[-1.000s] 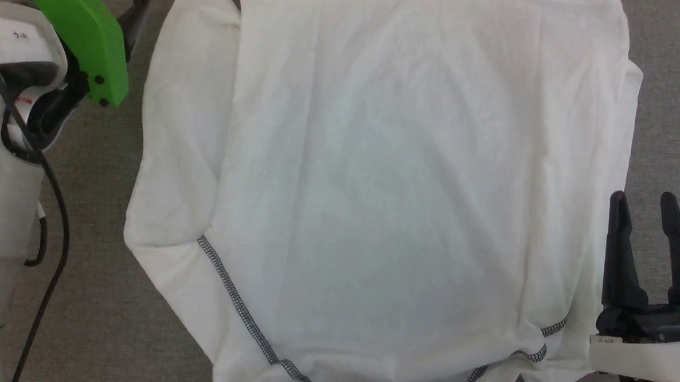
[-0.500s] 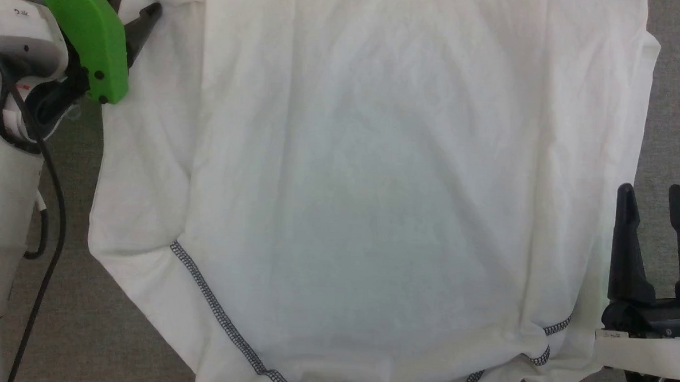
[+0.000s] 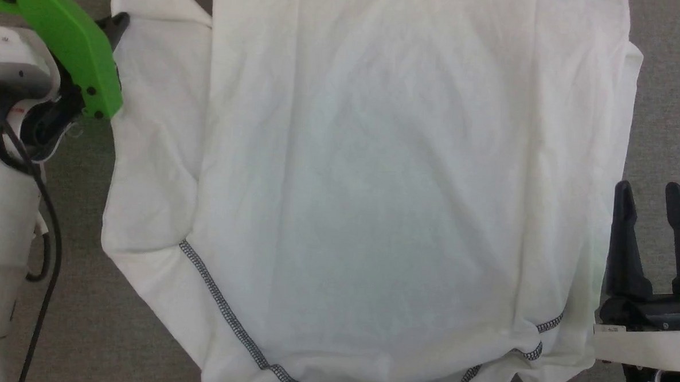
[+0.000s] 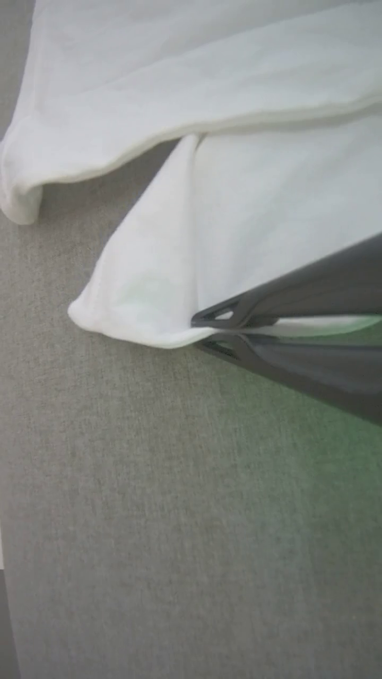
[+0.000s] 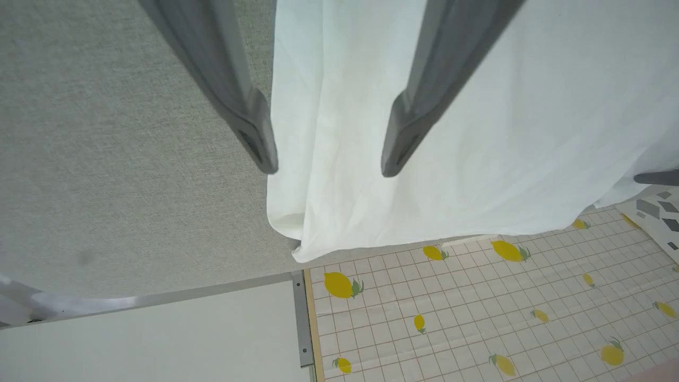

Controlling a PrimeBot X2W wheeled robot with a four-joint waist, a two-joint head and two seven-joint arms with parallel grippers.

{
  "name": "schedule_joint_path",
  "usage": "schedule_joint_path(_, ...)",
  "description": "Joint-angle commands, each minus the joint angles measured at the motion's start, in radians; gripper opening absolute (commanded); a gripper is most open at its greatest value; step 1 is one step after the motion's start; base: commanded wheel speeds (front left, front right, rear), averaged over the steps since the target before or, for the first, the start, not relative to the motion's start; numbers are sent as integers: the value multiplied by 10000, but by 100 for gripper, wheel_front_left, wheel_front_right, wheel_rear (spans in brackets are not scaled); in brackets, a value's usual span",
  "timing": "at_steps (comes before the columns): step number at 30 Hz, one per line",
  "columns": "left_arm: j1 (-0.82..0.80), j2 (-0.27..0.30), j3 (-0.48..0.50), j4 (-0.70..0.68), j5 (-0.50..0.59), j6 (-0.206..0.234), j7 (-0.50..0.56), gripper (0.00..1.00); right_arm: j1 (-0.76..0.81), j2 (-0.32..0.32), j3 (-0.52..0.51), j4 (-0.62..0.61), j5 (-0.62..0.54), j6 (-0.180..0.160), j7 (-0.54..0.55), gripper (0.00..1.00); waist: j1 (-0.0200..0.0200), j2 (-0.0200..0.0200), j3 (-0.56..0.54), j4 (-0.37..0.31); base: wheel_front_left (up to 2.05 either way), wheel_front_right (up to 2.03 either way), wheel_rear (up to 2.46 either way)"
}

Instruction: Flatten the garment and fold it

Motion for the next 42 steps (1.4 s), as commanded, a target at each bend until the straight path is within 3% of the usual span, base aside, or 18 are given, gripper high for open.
schedule_joint_path(1, 277, 84, 113, -35, -102, 50, -150, 0, -101, 11, 20, 55, -6, -15, -39, 100, -1, 0, -634, 159, 0, 0, 0)
schedule_joint_path(14, 2342, 769, 652, -915, -576, -3, -638, 0, 718, 11, 186, 526, 216, -15, 66, 100, -1, 0, -3508, 1019, 0, 0, 0)
schedule_joint_path(24, 3146, 1379, 525, -2711, -744, -350, -539, 0, 1295, 11, 233, 711, 451, -15, 39, 100, -1, 0, -4584, 1450, 0, 0, 0)
schedule_joint_path(28, 3653, 1455, 392, -3718, -605, -272, -566, 0, 1452, 11, 256, 783, 538, -15, -25, 100, -1, 0, -4826, 1477, 0, 0, 0)
schedule_joint_path(35, 4863, 1162, 64, -5542, 132, 482, -1013, 0, 1614, 11, 231, 756, 612, -15, -98, 100, -1, 0, -4959, 1417, 0, 0, 0)
schedule_joint_path(42, 5728, 190, -1364, -6444, 1370, 1005, -1606, 0, 1683, 11, 157, 767, 620, -15, -126, 100, -1, 0, -4931, 1396, 0, 0, 0)
